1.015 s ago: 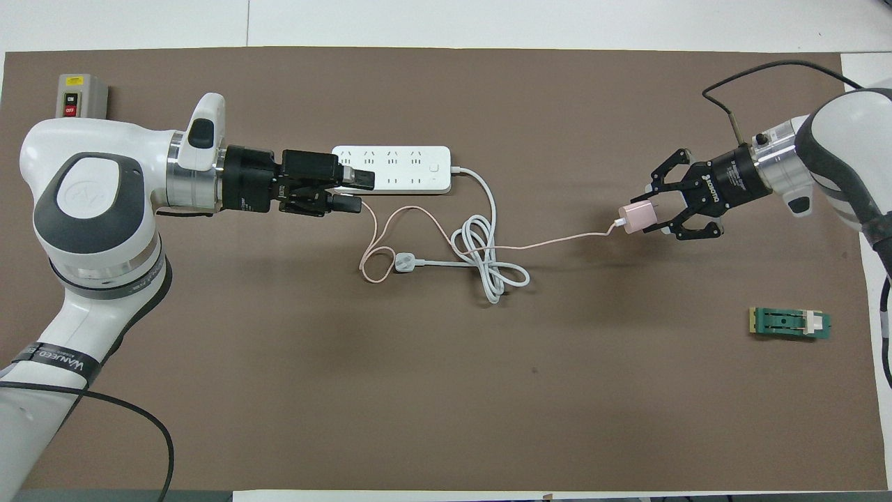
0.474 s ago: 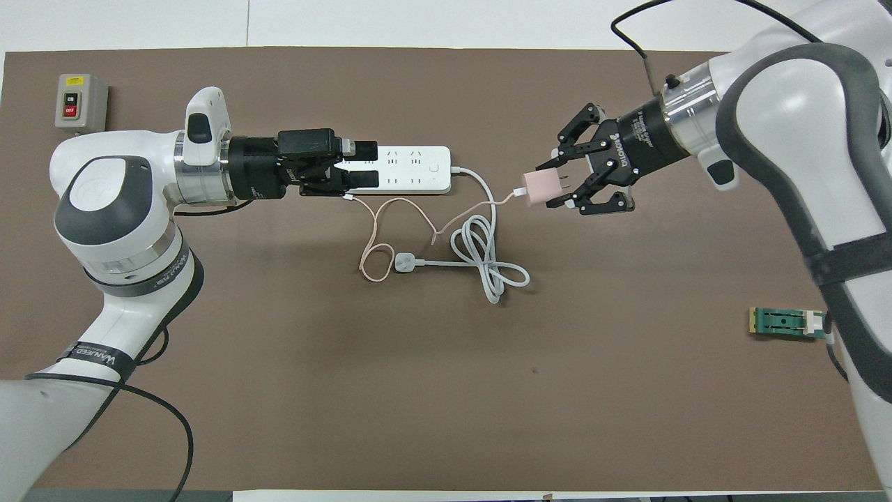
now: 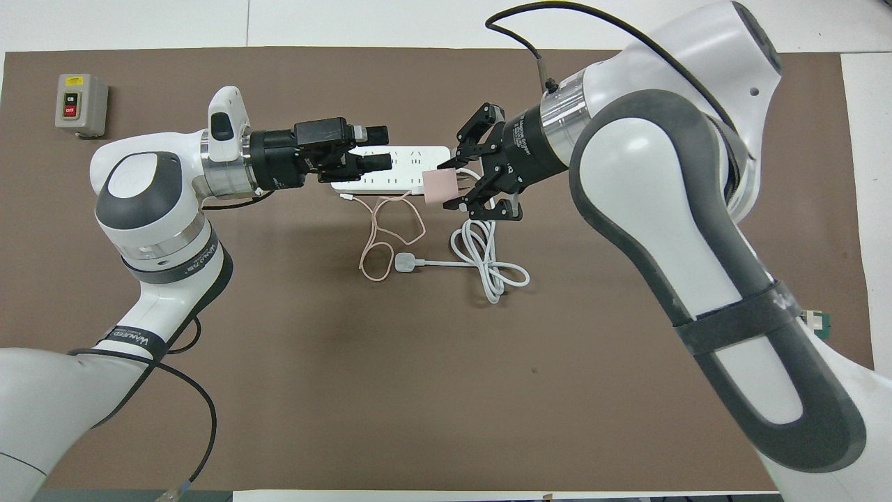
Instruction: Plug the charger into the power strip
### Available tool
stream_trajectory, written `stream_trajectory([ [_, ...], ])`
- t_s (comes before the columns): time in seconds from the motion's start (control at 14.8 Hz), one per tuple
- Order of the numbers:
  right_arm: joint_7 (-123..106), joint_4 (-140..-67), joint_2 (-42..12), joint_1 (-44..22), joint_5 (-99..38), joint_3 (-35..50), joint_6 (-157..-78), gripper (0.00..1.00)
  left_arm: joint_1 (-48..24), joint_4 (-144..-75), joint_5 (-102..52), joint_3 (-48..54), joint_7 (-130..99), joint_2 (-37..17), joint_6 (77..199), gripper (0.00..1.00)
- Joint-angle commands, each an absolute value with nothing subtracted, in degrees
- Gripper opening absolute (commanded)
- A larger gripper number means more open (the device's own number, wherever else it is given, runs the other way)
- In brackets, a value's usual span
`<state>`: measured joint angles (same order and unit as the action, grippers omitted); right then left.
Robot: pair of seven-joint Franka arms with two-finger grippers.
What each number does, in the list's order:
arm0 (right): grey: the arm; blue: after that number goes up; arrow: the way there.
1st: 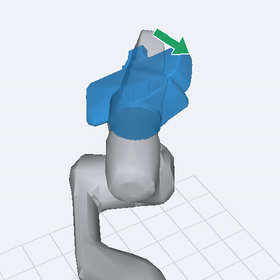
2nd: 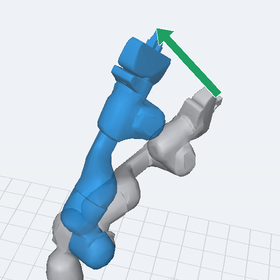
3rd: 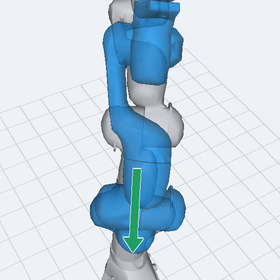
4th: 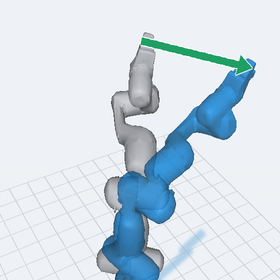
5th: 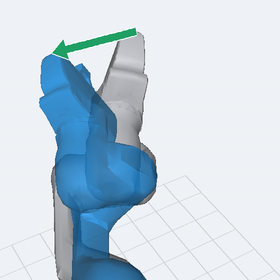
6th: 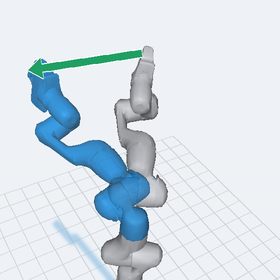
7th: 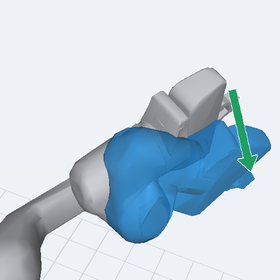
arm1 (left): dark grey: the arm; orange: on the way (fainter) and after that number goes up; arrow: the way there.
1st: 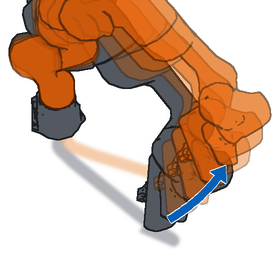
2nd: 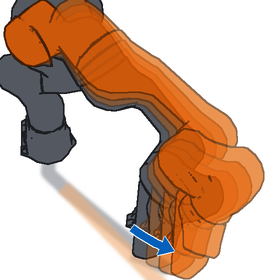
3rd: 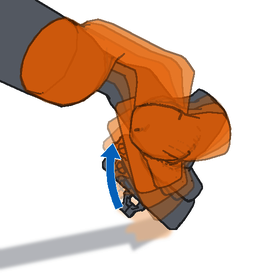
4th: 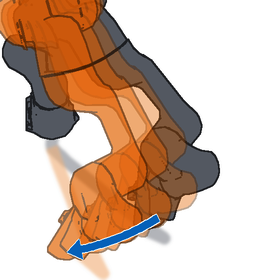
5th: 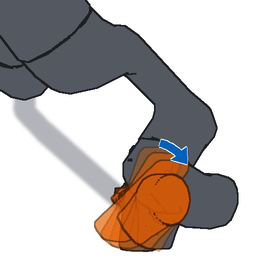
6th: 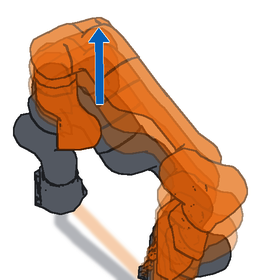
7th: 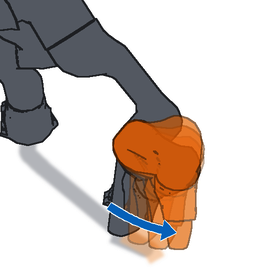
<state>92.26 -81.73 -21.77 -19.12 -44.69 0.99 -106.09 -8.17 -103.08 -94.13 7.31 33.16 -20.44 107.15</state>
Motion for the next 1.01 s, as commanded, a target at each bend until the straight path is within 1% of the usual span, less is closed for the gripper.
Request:
stream_trajectory([
  [0.0,93.16,-80.60,-22.41,-19.16,-45.62,0.70,-106.08,0.00,-10.89,-102.48,-96.15,7.29,34.89,-20.92,107.14,1.00],
  [0.14,93.16,-80.60,-22.41,-19.16,-45.53,0.70,-105.91,0.00,-11.60,-102.66,-96.77,7.47,34.89,-20.66,103.90,1.00],
  [0.47,93.08,-80.60,-22.41,-19.07,-45.88,0.70,-105.82,0.00,-11.60,-103.71,-96.68,8.17,34.72,-20.22,101.69,1.00],
  [0.95,93.16,-80.60,-22.50,-18.55,-45.97,0.70,-105.82,0.00,-10.46,-108.45,-96.59,8.17,33.05,-18.19,100.37,1.00],
])
